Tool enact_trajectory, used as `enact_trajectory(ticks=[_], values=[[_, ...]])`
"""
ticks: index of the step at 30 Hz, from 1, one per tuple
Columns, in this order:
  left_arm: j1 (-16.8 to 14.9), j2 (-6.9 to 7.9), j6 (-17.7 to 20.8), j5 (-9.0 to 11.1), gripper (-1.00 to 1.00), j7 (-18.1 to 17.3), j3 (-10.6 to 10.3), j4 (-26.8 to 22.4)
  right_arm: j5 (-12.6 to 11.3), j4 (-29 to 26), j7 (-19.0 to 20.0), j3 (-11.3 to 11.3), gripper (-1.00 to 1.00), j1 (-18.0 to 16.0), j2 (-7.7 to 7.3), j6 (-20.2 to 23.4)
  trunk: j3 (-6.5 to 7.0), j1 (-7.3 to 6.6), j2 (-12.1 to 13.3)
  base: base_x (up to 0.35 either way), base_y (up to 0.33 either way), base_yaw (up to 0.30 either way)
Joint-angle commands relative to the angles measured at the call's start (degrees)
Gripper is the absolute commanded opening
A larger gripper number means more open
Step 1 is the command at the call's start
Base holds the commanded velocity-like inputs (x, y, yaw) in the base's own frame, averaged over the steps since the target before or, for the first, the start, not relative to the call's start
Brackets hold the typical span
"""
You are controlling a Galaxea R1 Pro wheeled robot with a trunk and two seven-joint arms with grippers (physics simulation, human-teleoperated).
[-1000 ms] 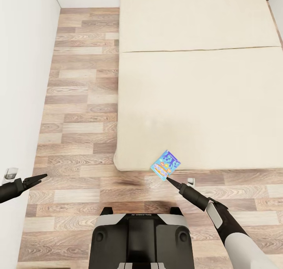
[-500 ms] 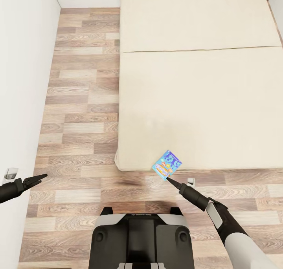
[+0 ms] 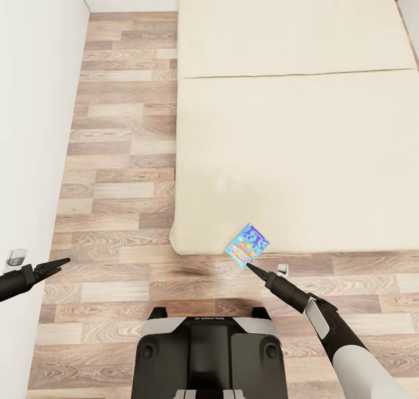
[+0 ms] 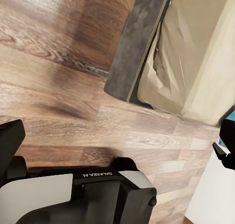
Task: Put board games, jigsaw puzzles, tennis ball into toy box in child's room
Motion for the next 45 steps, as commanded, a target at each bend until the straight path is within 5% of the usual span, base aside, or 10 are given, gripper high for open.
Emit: enact_trajectory(ticks=[1, 45], values=[[-0.02, 0.01, 0.37, 0.15, 1.0, -0.07, 0.02, 0.01, -0.29, 0.02, 0.16, -0.06, 1.0, -0.01, 0.0, 0.54, -0.02, 0.01, -0.03, 0.026, 0.0, 0.0], [-0.02, -0.08, 0.29, 0.15, 1.0, -0.07, -0.16, 0.01, -0.29, 0.01, 0.14, -0.08, 1.0, -0.01, 0.0, 0.61, -0.02, 0.01, -0.03, 0.026, 0.013, 0.0]])
